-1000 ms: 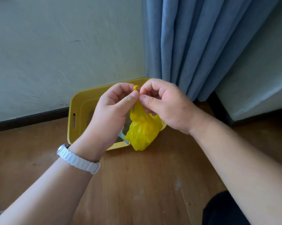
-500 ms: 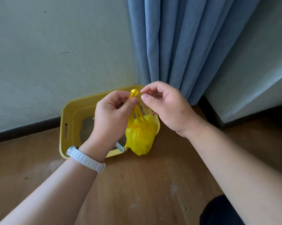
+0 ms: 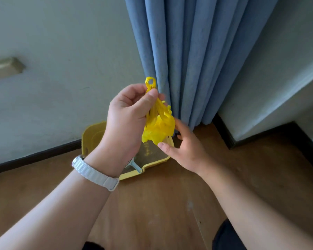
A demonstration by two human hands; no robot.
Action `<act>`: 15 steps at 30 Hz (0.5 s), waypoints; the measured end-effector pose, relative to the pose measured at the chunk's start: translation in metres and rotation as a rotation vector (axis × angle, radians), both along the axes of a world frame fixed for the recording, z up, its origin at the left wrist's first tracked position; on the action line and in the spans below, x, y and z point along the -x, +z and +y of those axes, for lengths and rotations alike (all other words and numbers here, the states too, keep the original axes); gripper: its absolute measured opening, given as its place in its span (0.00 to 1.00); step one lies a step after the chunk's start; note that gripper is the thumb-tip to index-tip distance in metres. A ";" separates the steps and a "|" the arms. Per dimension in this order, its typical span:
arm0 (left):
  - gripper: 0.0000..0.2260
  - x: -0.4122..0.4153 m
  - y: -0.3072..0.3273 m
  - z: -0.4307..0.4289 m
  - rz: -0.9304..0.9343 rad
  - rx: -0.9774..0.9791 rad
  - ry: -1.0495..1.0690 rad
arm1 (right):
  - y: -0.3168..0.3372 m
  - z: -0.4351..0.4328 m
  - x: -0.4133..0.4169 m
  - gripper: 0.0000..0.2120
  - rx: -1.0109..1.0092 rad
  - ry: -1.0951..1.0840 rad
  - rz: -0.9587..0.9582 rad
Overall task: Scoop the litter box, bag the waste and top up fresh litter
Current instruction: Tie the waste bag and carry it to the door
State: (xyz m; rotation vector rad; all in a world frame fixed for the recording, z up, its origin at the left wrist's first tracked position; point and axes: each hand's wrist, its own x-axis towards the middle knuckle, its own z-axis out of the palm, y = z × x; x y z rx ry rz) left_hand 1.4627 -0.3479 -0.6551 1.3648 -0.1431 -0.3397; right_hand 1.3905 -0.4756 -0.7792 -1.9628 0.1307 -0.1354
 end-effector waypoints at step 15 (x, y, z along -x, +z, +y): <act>0.08 0.084 0.343 -0.041 0.282 0.094 -0.124 | 0.338 -0.007 0.114 0.28 0.200 -0.079 -0.007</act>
